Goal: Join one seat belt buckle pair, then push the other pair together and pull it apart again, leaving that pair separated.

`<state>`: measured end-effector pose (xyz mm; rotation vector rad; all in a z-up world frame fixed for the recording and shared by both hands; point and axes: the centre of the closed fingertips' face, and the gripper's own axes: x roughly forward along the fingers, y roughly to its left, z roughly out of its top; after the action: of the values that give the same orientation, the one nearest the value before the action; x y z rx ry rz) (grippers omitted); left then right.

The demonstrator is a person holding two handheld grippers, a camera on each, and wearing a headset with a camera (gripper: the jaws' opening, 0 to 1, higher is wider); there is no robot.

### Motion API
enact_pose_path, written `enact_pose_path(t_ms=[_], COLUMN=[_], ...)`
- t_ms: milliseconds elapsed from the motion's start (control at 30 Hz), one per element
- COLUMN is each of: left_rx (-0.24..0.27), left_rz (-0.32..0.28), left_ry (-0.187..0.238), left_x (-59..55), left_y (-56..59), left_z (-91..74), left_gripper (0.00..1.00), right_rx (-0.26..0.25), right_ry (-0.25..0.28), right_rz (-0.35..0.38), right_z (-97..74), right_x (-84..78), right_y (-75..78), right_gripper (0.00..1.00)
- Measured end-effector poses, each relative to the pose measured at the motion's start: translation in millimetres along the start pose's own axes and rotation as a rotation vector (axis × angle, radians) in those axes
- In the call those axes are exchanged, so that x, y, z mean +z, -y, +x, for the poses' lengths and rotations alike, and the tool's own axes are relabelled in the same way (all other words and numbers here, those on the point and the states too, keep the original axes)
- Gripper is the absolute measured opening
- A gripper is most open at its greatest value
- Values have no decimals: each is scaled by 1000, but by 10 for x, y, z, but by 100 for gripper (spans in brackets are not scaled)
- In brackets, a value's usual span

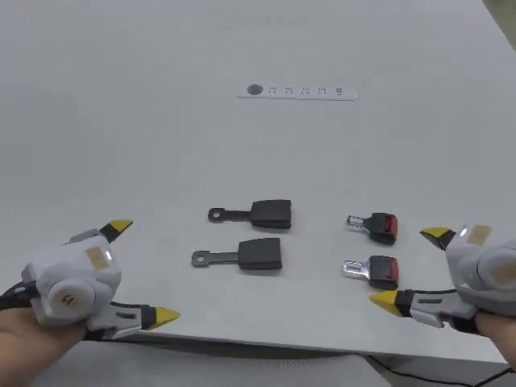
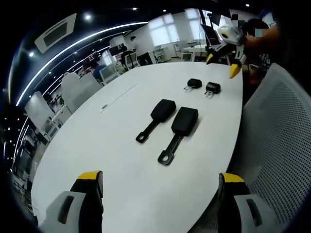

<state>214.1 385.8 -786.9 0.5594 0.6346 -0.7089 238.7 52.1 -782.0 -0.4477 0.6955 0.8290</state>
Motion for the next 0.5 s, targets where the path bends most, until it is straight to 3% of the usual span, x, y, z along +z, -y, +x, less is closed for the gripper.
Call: enact_pose_path(t_ms=[200,300,400,500], left_rx=[-17,-47,-45,-65], left_rz=[-11,8,28,-3], left_ry=[0,-54,-39,-35], left_x=[32,-65,-27,-32], left_y=[36,107,108,109], left_z=[2,38,22,5], left_gripper=[100,100,99,94], right_rx=[-9,-8,5,5], right_ry=[10,9,-8,-2], right_rz=[-6,-14,-63,-115], right_z=[-12,-2,32,28], right_x=[29,30,11,53], right_y=[34,37,4,9], right_gripper=[81,80,80,79])
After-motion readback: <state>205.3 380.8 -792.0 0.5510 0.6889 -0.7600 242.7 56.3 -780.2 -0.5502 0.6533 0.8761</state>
